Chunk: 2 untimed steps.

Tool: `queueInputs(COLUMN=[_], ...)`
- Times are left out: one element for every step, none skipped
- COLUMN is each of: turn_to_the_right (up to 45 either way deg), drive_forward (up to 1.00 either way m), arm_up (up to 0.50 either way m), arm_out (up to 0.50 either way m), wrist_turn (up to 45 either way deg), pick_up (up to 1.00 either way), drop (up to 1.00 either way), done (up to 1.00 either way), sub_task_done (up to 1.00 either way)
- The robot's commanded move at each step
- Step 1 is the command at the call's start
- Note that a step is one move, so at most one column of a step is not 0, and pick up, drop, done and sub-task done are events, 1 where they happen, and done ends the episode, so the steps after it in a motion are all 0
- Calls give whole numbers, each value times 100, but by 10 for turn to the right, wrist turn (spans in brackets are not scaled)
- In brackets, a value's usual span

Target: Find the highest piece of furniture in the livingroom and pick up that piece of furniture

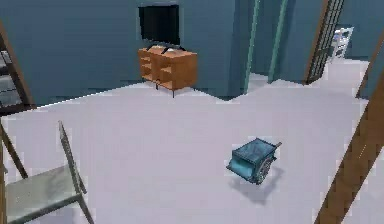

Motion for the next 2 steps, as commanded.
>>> queueInputs(turn_to_the_right=[0,-150], drive_forward=[30,0], arm_up=[0,0], arm_out=[0,0], wrist_turn=[0,0], pick_up=[0,0], drop=[0,0], done=[0,0], sub_task_done=[0,0])
